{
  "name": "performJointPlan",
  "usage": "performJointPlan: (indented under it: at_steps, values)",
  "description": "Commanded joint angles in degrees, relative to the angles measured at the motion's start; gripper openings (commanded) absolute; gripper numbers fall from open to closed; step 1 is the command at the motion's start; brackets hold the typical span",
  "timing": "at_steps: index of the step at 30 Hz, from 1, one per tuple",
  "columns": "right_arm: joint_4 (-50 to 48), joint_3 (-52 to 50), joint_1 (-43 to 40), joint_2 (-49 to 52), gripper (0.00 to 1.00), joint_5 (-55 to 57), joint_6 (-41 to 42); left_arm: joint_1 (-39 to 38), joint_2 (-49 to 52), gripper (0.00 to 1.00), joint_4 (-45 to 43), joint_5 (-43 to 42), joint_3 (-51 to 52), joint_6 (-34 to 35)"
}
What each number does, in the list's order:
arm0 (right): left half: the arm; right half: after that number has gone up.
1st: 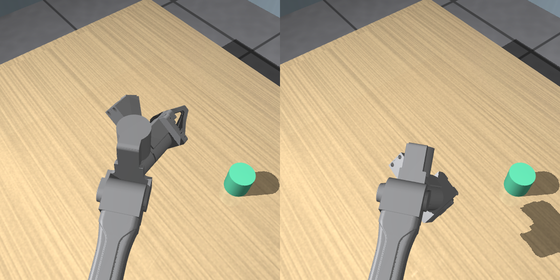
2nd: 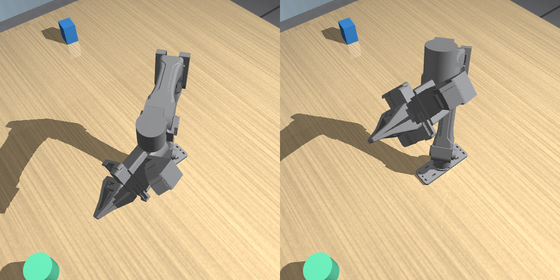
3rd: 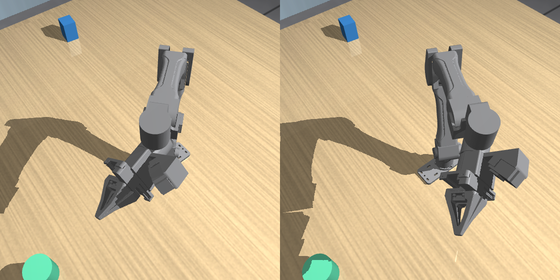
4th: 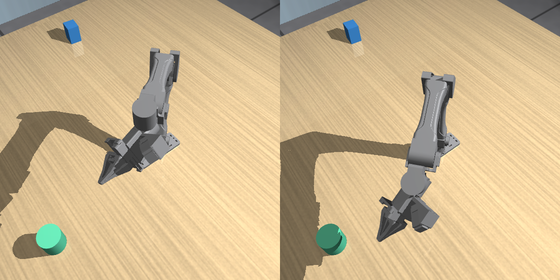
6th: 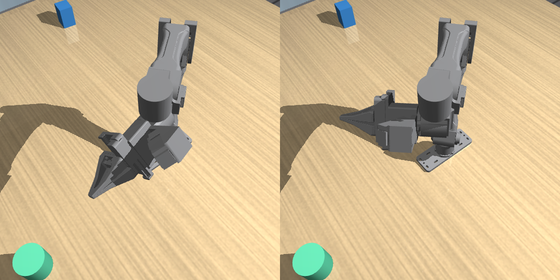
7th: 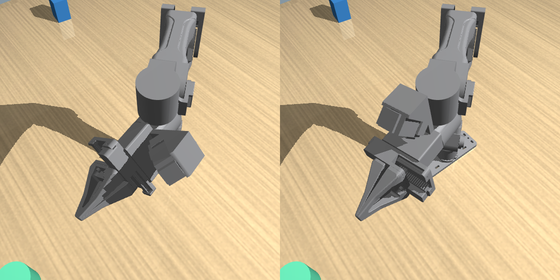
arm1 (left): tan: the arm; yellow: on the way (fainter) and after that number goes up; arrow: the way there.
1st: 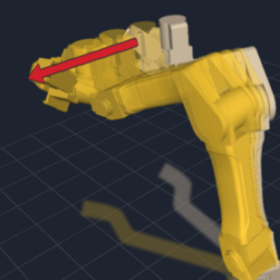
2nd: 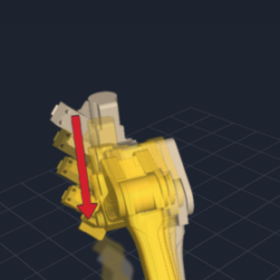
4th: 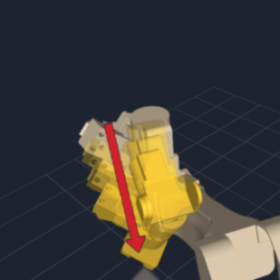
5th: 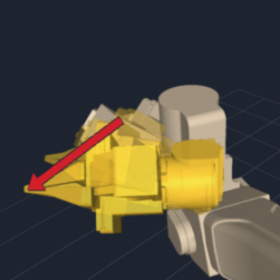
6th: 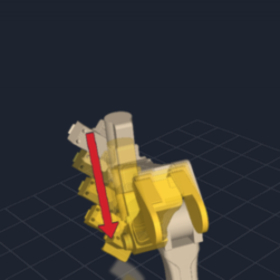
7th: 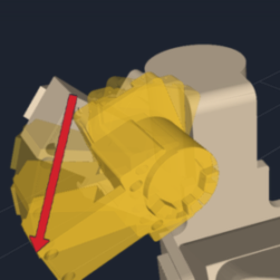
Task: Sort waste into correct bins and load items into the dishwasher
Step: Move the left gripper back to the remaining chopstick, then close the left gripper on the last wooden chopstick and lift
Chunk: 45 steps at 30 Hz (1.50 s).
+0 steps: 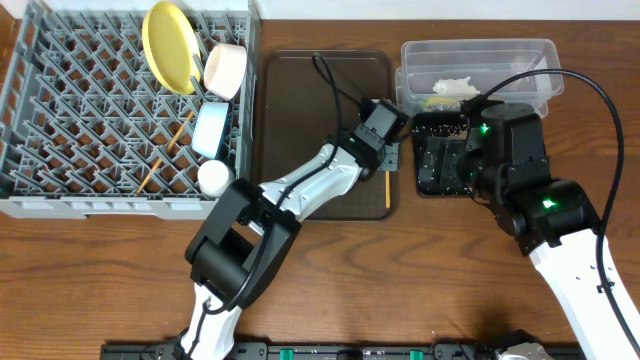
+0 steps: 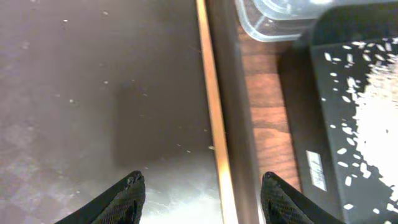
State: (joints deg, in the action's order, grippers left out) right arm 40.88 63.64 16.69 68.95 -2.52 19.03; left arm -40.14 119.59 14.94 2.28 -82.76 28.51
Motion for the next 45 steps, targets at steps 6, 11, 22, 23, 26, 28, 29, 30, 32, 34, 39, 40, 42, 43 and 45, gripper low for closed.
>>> performJointPlan:
  at_steps: [6,11,22,23,26,28,29,30,32,34,39,40,42,43,45]
  values:
    - [-0.11,0.35,-0.28,0.09,0.99,0.81,0.2,0.09,2.97,0.61,-0.76,3.56,0.31,0.11]
    - [-0.11,0.35,-0.28,0.09,0.99,0.81,0.2,-0.11,3.89,0.61,-1.18,3.34,0.31,0.11]
    - [-0.11,0.35,-0.28,0.09,0.99,0.81,0.2,-0.72,4.74,0.61,-2.01,3.34,0.37,0.07]
    - [-0.11,0.35,-0.28,0.09,0.99,0.81,0.2,-0.81,4.74,0.61,-1.99,3.34,0.39,0.07]
    - [-0.13,0.35,-0.28,0.09,0.99,0.81,0.2,-0.98,4.74,0.61,-2.14,3.41,0.72,-1.18]
    - [-0.11,0.35,-0.28,0.09,0.99,0.81,0.2,-1.09,4.76,0.61,-2.25,3.5,1.11,-3.17]
    - [-0.11,0.35,-0.28,0.09,0.99,0.81,0.2,-1.09,4.76,0.61,-2.23,3.85,1.27,-3.67]
    - [-0.11,0.35,-0.28,0.09,0.99,0.81,0.2,-1.09,4.76,0.61,-2.23,4.5,1.49,-4.04]
    - [-0.11,0.35,-0.28,0.09,0.99,0.81,0.2,-1.09,4.76,0.61,-2.23,4.9,1.86,-5.03]
    - [-0.11,0.35,-0.26,0.09,0.99,0.81,0.2,-1.09,4.76,0.61,-2.23,4.87,2.1,-5.4]
    - [-0.11,0.35,-0.28,0.09,0.99,0.81,0.2,-1.09,4.79,0.61,-2.36,4.87,2.89,-5.4]
    - [-0.11,0.35,-0.28,0.09,0.99,0.81,0.2,-1.09,4.85,0.61,-2.43,4.87,3.02,-5.4]
    - [-0.11,0.35,-0.28,0.09,0.99,0.81,0.2,-1.09,5.25,0.61,-2.45,4.87,3.06,-5.75]
    - [-0.11,0.35,-0.28,0.09,0.99,0.81,0.2,-1.09,5.6,0.61,-2.47,4.9,3.06,-6.45]
    - [-0.11,0.35,-0.28,0.09,0.99,0.81,0.2,-1.07,6.32,0.61,-2.45,5.86,3.06,-7.5]
